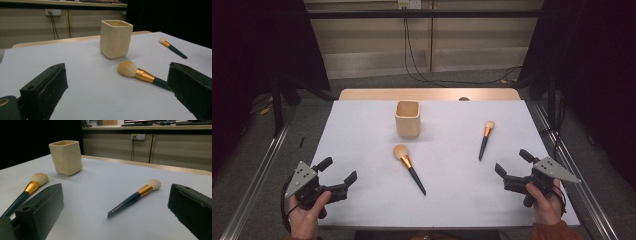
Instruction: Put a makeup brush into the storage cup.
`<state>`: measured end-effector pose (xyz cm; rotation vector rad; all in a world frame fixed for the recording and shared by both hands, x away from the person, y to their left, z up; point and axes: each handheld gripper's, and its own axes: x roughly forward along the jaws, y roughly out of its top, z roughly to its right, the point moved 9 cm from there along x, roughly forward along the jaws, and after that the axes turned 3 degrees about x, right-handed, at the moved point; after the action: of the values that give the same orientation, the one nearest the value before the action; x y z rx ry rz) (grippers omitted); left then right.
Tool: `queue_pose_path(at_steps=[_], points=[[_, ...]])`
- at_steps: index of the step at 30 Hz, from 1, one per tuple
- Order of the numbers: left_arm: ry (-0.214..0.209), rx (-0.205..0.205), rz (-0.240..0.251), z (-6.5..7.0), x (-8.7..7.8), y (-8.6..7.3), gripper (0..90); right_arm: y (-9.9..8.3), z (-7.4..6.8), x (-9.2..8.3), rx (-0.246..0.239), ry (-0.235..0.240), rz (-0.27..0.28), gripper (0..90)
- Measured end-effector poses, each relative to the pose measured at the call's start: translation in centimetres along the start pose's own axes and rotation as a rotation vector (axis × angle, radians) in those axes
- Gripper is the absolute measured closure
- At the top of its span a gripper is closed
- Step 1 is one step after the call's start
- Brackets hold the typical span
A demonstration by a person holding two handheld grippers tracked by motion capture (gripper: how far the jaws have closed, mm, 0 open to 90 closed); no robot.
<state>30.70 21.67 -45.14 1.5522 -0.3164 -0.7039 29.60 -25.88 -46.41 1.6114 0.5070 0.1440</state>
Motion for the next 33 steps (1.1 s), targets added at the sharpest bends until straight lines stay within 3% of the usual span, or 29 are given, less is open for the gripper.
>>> queue_pose_path(at_steps=[9,10,15,25,29,33], points=[[-0.034,0.023,-0.003,0.7,1.0,0.5,3.0,-0.1,-0.2,0.2,-0.003,0.009,-0.007,0.0],[-0.044,0.050,0.004,0.8,1.4,0.8,3.0,-0.1,-0.2,0.2,-0.002,0.009,-0.008,0.0],[-0.050,0.027,0.008,1.1,1.9,1.3,3.0,-0.1,-0.3,0.2,-0.006,0.013,-0.009,0.0],[-0.059,0.050,0.002,1.3,3.9,2.3,3.0,-0.1,-0.3,0.3,-0.001,0.013,-0.010,0.0],[-0.088,0.051,0.016,1.6,4.9,2.7,2.9,-0.1,-0.3,0.3,-0.002,0.015,-0.011,0.0],[-0.090,0.051,0.019,1.8,5.8,3.1,2.9,-0.2,-0.3,0.3,-0.002,0.016,-0.012,0.0]])
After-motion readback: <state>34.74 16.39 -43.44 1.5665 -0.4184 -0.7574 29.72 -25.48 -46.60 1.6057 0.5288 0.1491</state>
